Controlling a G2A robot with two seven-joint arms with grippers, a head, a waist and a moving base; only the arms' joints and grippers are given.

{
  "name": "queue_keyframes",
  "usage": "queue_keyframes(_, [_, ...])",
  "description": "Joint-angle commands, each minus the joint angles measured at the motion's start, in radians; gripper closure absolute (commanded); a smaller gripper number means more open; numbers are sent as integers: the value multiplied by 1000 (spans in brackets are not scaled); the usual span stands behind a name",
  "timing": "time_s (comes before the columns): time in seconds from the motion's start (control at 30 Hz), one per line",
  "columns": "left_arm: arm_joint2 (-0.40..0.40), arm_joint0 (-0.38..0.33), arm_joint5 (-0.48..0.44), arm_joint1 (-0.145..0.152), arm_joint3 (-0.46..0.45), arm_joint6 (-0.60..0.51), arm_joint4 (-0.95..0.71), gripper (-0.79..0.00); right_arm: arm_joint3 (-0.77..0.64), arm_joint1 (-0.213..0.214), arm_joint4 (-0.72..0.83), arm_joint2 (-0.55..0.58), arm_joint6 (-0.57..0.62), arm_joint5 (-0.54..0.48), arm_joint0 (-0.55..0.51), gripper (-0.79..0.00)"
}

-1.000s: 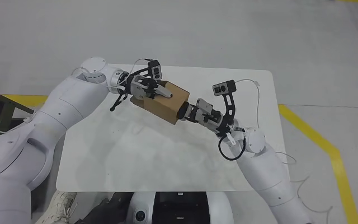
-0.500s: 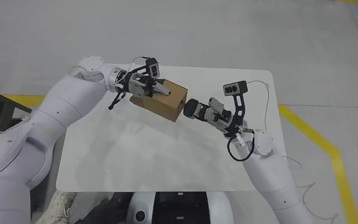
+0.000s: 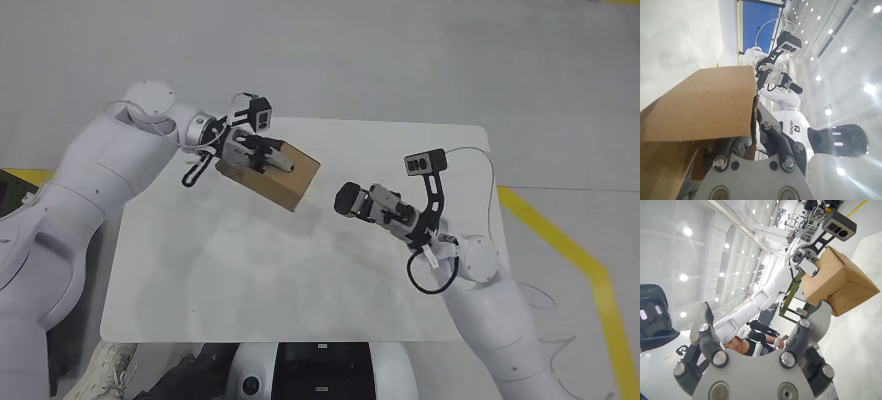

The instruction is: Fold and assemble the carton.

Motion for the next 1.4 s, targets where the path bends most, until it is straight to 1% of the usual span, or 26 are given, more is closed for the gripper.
queue_keyframes(0.0, [-1, -18, -14, -4, 2, 2, 79, 0, -9, 1, -65, -5, -19, 10, 1, -785])
queue_keyframes(0.13, [-6, -37, -25, -9, -38, 69, 214, 0, -25, 4, -200, -18, -58, 27, 1, -785])
queue_keyframes(0.27, [-22, -36, -16, -4, -85, 91, 280, 0, -39, 6, -361, -29, -124, 17, -4, -785])
queue_keyframes(0.43, [-32, -37, 15, 7, -150, 155, 422, 0, -44, 9, -459, -35, -170, 16, -11, -785])
queue_keyframes(0.53, [-31, -40, 63, 15, -207, 188, 528, 0, -53, 12, -489, -28, -192, 21, -24, -785])
queue_keyframes(0.63, [-29, -39, 147, 23, -277, 238, 636, 0, -65, 17, -497, -12, -199, 25, -44, -785])
queue_keyframes(0.73, [-23, -32, 222, 25, -344, 274, 712, 0, -75, 21, -493, 7, -223, 37, -67, -785])
queue_keyframes(0.8, [-4, -22, 275, 21, -413, 290, 790, 0, -84, 24, -478, 21, -228, 31, -86, -785])
queue_keyframes(0.93, [41, -3, 359, 2, -486, 319, 926, 0, -101, 31, -469, 43, -228, 16, -117, -785])
queue_keyframes(1.03, [70, 7, 402, -19, -496, 320, 985, 0, -112, 34, -469, 54, -230, 8, -135, -785])
queue_keyframes(1.07, [82, 12, 416, -32, -496, 322, 1008, 0, -116, 36, -469, 59, -232, 5, -143, -785])
queue_keyframes(1.23, [109, 21, 425, -78, -470, 308, 1059, 0, -126, 41, -466, 71, -238, -11, -166, -785])
queue_keyframes(1.33, [112, 32, 421, -103, -457, 310, 1102, 0, -127, 43, -465, 74, -243, -19, -172, -785])
queue_keyframes(1.37, [112, 36, 420, -109, -454, 309, 1112, -49, -127, 44, -465, 74, -244, -20, -173, -785])
